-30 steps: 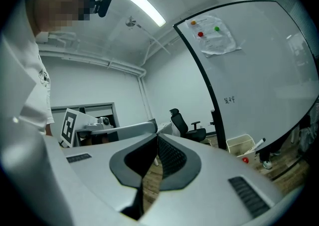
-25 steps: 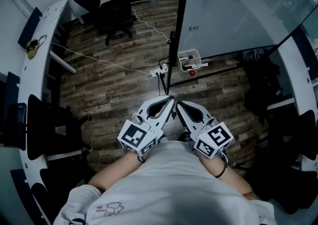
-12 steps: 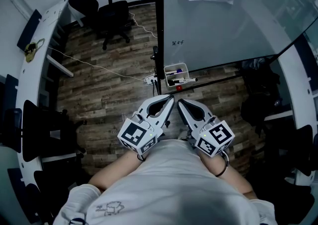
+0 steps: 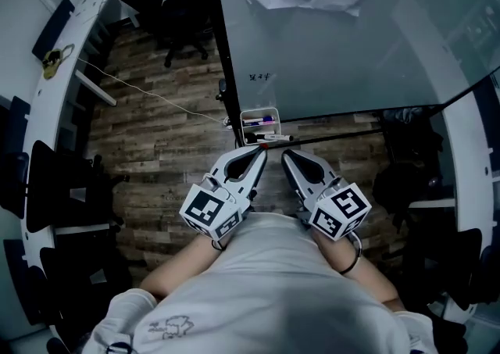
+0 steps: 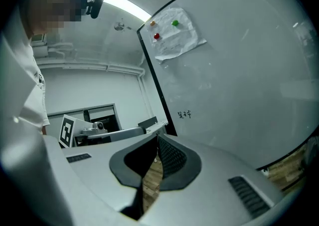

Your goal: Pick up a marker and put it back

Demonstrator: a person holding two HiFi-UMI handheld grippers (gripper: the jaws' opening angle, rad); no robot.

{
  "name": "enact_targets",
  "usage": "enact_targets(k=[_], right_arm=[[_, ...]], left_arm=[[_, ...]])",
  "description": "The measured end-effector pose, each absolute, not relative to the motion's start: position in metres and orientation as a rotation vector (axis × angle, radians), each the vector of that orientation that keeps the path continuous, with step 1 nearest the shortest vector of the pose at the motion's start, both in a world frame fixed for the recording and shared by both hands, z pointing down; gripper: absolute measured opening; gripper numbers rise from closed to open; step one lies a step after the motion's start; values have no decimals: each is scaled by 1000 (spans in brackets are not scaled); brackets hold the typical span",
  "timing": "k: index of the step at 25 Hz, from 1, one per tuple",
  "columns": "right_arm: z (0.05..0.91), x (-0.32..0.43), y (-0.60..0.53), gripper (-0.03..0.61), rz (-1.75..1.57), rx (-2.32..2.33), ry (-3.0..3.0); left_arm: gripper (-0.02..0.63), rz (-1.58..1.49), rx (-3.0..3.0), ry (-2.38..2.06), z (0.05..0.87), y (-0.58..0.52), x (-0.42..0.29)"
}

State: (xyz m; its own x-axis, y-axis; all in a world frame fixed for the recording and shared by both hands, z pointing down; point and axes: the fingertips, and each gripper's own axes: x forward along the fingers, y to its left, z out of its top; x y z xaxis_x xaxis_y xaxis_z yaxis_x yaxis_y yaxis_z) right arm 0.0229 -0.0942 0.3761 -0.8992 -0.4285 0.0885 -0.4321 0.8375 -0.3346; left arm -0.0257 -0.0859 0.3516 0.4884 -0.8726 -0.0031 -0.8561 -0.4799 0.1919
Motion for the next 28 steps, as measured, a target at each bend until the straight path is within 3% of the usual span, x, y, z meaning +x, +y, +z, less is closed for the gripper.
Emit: enact_targets(k=[23,28], right_arm=[[450,24,-154,15,745,708,-2799],[474,28,-160,48,818,733,-2730]], left_arm=[[6,-18,2431,-1460,424,-152,-31],[6,7,2415,-1415,446,-157,-27]])
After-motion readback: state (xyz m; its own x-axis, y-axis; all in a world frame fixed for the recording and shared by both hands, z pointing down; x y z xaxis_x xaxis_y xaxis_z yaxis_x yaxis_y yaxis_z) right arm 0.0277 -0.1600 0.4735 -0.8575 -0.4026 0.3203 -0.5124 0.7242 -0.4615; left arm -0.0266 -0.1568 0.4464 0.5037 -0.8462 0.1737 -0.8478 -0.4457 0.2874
